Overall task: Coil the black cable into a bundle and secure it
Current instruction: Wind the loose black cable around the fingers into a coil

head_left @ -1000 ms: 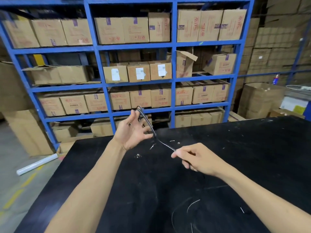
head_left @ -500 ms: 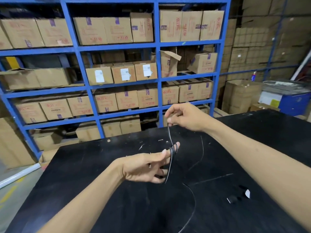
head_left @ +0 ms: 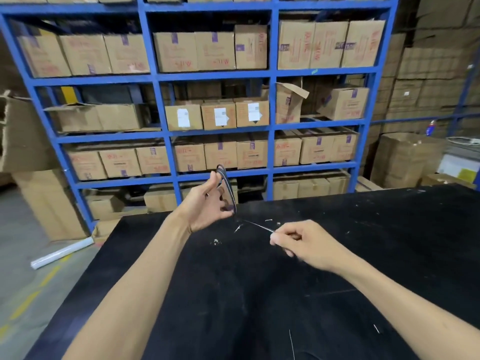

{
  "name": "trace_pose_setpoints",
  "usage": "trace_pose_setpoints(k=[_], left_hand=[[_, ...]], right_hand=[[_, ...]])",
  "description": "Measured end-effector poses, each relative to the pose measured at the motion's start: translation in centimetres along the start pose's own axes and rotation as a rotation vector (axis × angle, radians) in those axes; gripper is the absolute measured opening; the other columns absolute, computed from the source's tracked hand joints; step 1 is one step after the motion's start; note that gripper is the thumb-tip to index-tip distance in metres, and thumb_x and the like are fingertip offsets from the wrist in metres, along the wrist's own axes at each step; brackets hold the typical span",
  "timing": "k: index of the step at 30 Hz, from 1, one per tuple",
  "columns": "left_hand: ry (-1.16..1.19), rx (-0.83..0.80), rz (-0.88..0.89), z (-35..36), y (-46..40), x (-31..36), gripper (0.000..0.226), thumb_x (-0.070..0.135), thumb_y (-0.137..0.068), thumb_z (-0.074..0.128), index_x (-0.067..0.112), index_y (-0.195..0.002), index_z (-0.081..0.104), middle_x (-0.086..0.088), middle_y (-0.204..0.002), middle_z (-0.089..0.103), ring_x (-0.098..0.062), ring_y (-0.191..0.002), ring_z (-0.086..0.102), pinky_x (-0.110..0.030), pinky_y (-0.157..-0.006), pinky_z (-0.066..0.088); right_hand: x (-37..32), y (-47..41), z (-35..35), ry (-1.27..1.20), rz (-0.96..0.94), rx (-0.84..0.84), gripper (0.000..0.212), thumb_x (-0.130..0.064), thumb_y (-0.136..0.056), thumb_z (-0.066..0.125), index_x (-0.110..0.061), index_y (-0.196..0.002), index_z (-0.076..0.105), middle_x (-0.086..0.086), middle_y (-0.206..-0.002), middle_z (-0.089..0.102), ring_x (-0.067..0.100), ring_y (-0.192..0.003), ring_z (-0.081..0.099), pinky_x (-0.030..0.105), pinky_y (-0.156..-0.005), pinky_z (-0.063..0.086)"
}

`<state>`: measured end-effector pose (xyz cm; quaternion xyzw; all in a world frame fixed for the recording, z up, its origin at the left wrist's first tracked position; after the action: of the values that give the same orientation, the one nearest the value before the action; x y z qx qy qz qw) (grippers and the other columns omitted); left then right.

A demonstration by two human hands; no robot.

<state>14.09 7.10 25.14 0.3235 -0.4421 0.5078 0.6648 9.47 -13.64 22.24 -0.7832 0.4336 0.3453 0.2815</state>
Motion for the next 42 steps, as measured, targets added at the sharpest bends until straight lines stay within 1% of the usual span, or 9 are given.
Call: trace_pose_setpoints(k=[3,7,9,16,22,26,31,37,42], left_hand=[[-0.154,-0.007,-0.128,-1.5,-0.2,-3.3,0.078,0.055,-0.094,0.050,0.032,-0.159,0.014,-0.001,-0.168,0.005,-0.037,-0.153,-0.002,-0.059,-0.121,0.009],[-0.414,-0.166,-0.392,0.9,1.4,-9.2,0.046,0.054,-0.094,0.051,0.030,-0.132,0.053,0.012,-0.105,0.064,-0.003,-0.101,0.061,-0.026,-0.096,0.043],[-0.404,-0.281,-0.443,2.7,2.5,-11.3,0.047,0.054,-0.095,0.051,0.029,-0.134,0.058,0.010,-0.115,0.068,-0.007,-0.105,0.062,-0.026,-0.099,0.043],[-0.110,-0.564,-0.326,8.9,5.7,-9.2,0.057,0.049,-0.095,0.055,0.040,-0.149,0.040,0.004,-0.140,0.020,-0.018,-0.119,0.030,-0.037,-0.104,0.024],[0.227,-0.313,0.006,5.8,4.3,-0.8,0.048,0.048,-0.098,0.041,0.040,-0.145,0.048,-0.011,-0.160,0.036,-0.048,-0.144,0.031,-0.067,-0.115,0.022],[0.302,-0.142,0.131,1.7,1.8,1.9,0.034,0.048,-0.103,0.041,0.029,-0.124,0.058,-0.012,-0.147,0.039,-0.039,-0.141,0.029,-0.066,-0.117,0.018],[0.089,-0.061,-0.041,-1.6,0.5,-1.6,0.039,0.051,-0.103,0.037,0.033,-0.128,0.061,-0.004,-0.131,0.059,-0.034,-0.144,0.034,-0.060,-0.119,0.016],[-0.217,-0.251,-0.399,3.0,2.5,-9.3,0.034,0.055,-0.094,0.055,0.035,-0.120,0.067,0.007,-0.098,0.061,-0.009,-0.081,0.051,-0.024,-0.079,0.042],[-0.210,-0.509,-0.519,7.2,5.0,-12.1,0.047,0.050,-0.100,0.044,0.036,-0.145,0.046,0.006,-0.120,0.043,-0.011,-0.097,0.040,-0.031,-0.100,0.025]], right_hand=[[-2.2,-0.4,-2.9,0.081,-0.017,0.046,0.014,-0.034,-0.093,0.071,-0.026,-0.086,0.080,-0.013,-0.063,0.069,-0.004,-0.056,0.059,0.010,-0.055,0.046],[-5.3,-2.4,-6.3,0.222,-0.091,0.150,0.008,-0.030,-0.091,0.073,-0.028,-0.088,0.080,-0.010,-0.072,0.075,-0.003,-0.067,0.067,0.012,-0.061,0.049],[-6.1,-3.5,-7.5,0.256,-0.140,0.190,0.006,-0.031,-0.091,0.074,-0.029,-0.092,0.079,-0.011,-0.076,0.076,-0.001,-0.074,0.070,0.019,-0.071,0.054],[-1.6,-5.8,-6.0,0.269,-0.117,0.154,0.006,-0.037,-0.091,0.073,-0.038,-0.087,0.077,-0.013,-0.088,0.076,0.005,-0.087,0.067,0.037,-0.083,0.057],[2.2,-2.2,0.4,0.043,-0.024,0.058,0.040,-0.047,-0.103,0.050,-0.022,-0.082,0.074,-0.003,-0.063,0.063,0.001,-0.053,0.049,0.021,-0.064,0.039],[2.2,-0.3,2.1,-0.019,-0.002,0.033,0.040,-0.049,-0.101,0.052,-0.022,-0.078,0.071,-0.005,-0.058,0.055,0.011,-0.054,0.044,0.028,-0.060,0.040],[-1.5,0.2,-1.5,0.111,-0.062,0.017,0.015,-0.038,-0.094,0.068,-0.029,-0.088,0.079,-0.010,-0.071,0.068,0.000,-0.061,0.055,0.019,-0.063,0.045],[-5.7,-2.6,-5.8,0.497,-0.174,-0.034,0.017,-0.035,-0.089,0.074,-0.037,-0.106,0.075,-0.018,-0.093,0.073,-0.004,-0.086,0.066,0.019,-0.077,0.053],[-5.8,-5.1,-7.6,0.508,-0.225,-0.001,0.011,-0.043,-0.079,0.082,-0.039,-0.088,0.079,-0.019,-0.090,0.071,0.005,-0.086,0.067,0.031,-0.078,0.056]])
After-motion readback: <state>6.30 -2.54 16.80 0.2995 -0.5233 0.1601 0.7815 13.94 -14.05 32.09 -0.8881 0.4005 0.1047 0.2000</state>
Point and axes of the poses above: each hand's wrist, its own y-axis away from the middle knuckle, its own z-axis out of the palm, x = y × z, the point moved 8 cm from there along -y, towards the middle knuckle
